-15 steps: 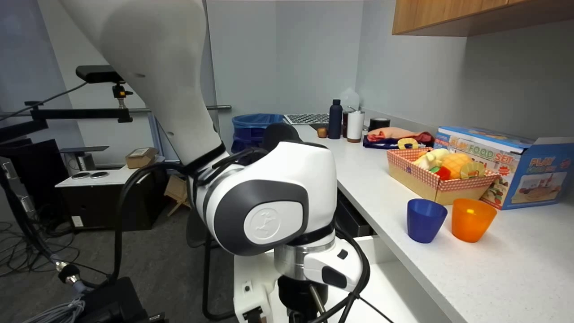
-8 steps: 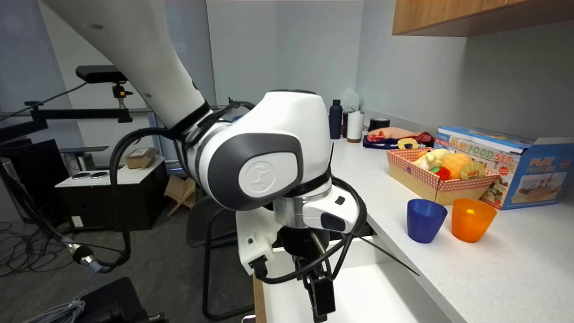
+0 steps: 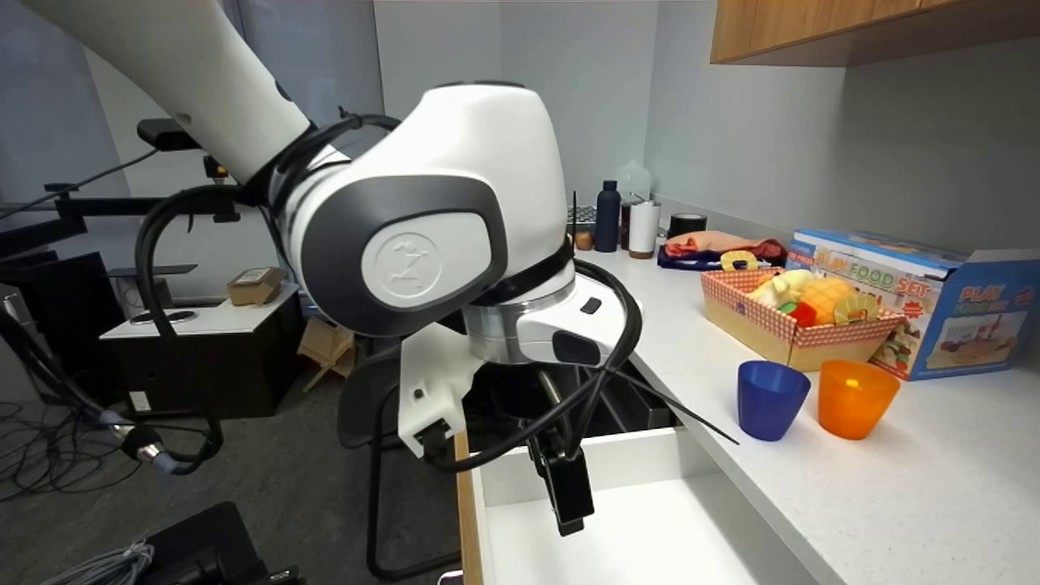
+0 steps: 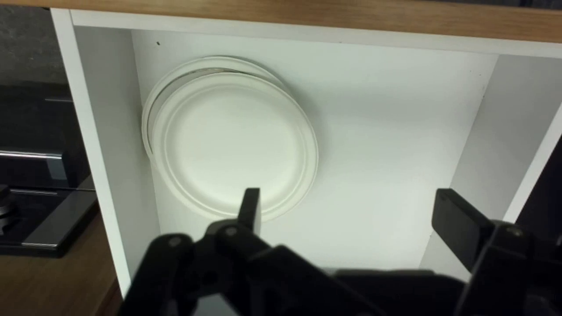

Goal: Open the left drawer.

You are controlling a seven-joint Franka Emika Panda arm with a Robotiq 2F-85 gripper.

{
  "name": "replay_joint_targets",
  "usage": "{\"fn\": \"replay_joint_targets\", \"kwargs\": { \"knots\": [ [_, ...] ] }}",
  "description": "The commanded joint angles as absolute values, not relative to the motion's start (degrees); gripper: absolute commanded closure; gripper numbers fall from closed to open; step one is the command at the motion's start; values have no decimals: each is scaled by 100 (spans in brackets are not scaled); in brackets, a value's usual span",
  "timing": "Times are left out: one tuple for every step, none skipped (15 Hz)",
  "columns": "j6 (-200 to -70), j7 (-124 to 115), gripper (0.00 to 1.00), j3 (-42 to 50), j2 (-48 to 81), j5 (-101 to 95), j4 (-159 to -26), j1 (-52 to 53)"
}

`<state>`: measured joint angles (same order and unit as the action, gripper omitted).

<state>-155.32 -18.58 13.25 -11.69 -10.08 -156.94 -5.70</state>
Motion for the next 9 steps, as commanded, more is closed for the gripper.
{"fn": "replay_joint_targets", "kwargs": {
  "knots": [
    [-15289, -1434, 0, 1107, -1604, -526, -15755, -791],
    [-15280, -1379, 0, 1097, -1686, -435, -15784, -820],
    [-15513, -1552, 0, 965, -1410, -554, -15775, -907],
    [-15506, -1487, 0, 965, -1456, -468, -15765, -908],
    [-15503, -1466, 0, 967, -1483, -442, -15763, -914],
    [-15500, -1464, 0, 966, -1500, -437, -15764, -917],
    [-15500, -1464, 0, 965, -1502, -435, -15765, -917],
    [-15500, -1464, 0, 964, -1502, -435, -15765, -917],
    [-15499, -1464, 0, 964, -1502, -434, -15765, -917]
  ]
}}
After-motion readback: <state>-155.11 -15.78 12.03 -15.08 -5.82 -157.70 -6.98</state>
